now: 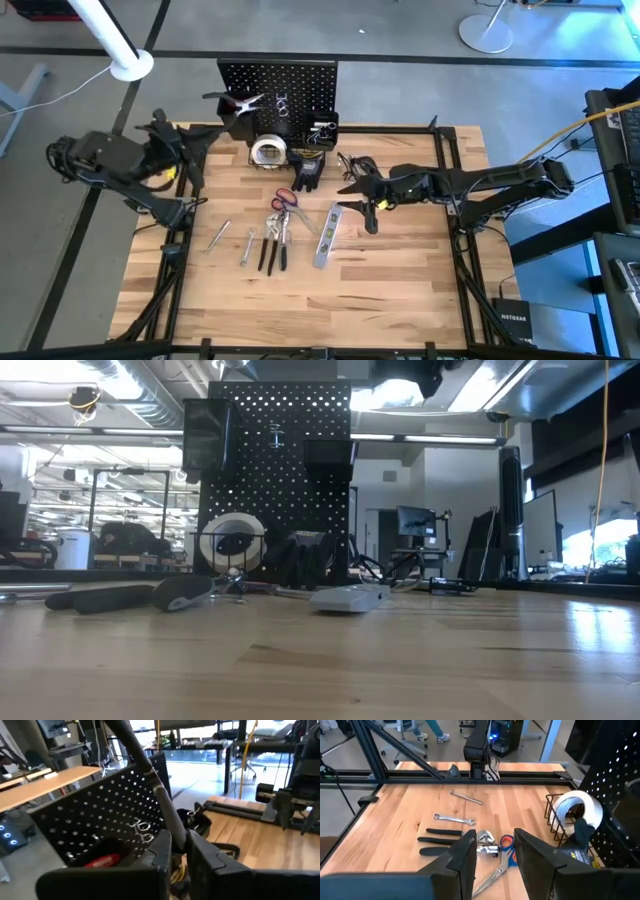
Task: Hang tools onto peg board
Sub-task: Put the long nose pliers into the left black bin on the pegboard
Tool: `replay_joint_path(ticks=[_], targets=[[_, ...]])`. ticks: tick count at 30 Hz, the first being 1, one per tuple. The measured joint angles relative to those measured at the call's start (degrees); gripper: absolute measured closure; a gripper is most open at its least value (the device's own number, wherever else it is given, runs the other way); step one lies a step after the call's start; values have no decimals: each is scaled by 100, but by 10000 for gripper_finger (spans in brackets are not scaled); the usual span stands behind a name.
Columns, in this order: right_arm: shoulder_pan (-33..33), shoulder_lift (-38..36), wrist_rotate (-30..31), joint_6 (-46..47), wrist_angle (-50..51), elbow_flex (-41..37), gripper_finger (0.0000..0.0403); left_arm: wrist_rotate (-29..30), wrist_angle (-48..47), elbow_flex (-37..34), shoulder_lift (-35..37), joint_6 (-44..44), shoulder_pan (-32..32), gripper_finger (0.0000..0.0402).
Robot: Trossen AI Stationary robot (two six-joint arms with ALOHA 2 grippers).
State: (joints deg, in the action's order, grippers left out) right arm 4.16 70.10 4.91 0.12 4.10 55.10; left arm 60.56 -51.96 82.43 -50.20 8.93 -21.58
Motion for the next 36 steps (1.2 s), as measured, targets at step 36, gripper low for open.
replay_joint_path(ticks=[36], targets=[[-6,36,1,225,-1171,-714,269,-3144,-3694,2936,-2830,701,697,376]])
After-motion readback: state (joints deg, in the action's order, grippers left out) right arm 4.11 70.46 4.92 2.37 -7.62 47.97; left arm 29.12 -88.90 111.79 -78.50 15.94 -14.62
